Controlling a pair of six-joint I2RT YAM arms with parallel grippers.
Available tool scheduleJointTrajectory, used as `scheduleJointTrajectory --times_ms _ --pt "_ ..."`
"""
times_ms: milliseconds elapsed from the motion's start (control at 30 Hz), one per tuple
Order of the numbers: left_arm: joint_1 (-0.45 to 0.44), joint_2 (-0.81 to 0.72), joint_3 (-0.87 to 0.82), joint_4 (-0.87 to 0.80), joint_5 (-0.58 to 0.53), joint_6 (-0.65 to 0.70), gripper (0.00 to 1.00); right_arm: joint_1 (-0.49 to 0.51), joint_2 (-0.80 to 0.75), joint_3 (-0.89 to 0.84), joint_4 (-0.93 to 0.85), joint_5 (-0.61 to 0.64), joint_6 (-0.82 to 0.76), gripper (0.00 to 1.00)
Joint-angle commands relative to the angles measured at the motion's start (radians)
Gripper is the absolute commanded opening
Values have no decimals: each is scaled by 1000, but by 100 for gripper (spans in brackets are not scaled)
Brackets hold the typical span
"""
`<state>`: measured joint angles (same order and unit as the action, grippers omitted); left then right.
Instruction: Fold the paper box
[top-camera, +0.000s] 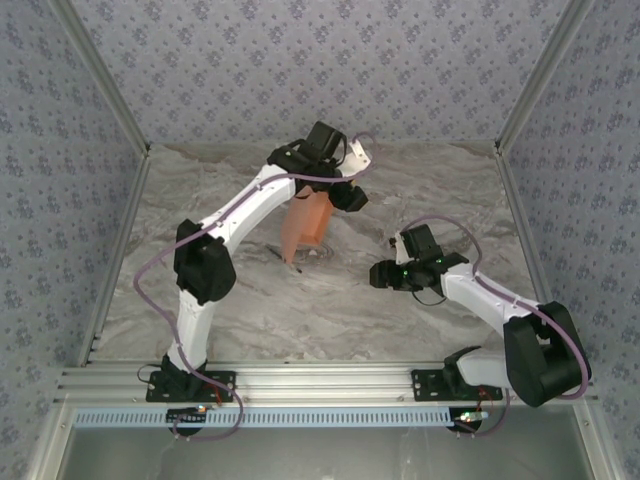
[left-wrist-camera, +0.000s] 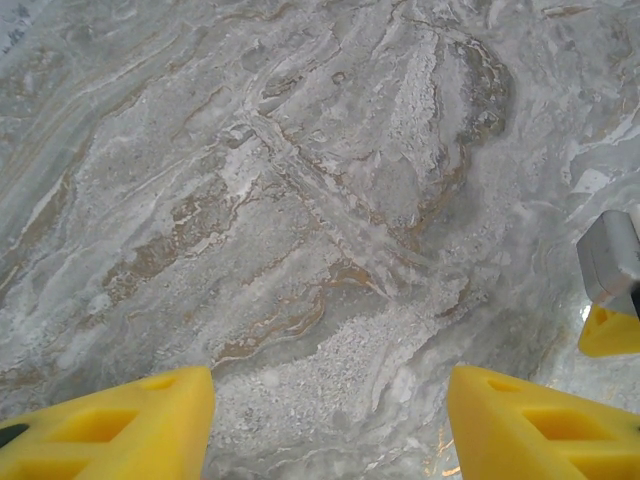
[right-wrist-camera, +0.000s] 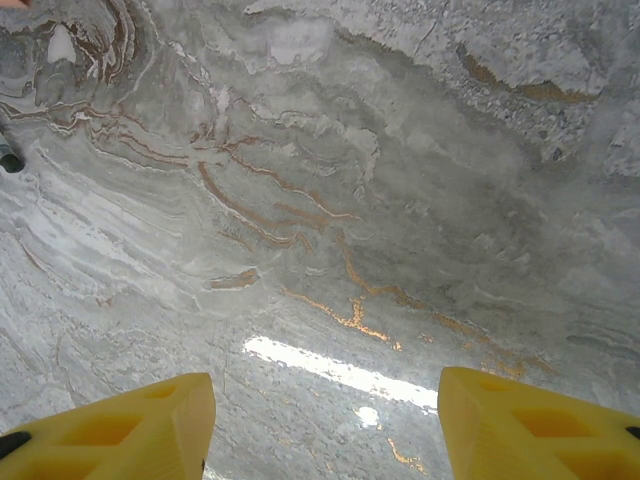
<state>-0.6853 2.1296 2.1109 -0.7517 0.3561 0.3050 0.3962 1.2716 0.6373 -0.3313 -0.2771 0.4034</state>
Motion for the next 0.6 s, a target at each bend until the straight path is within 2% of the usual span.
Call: scheduleJointTrajectory --times_ms 0,200,567 --pt "-3 47 9 -20 30 -32 62 4 0 16 -14 14 -1 62" --pt "-3 85 48 -55 53 -75 62 -8 -11 26 -37 32 -18 62" --pt "24 177 217 -128 -14 -133 59 -12 -21 38 -43 24 -39 62"
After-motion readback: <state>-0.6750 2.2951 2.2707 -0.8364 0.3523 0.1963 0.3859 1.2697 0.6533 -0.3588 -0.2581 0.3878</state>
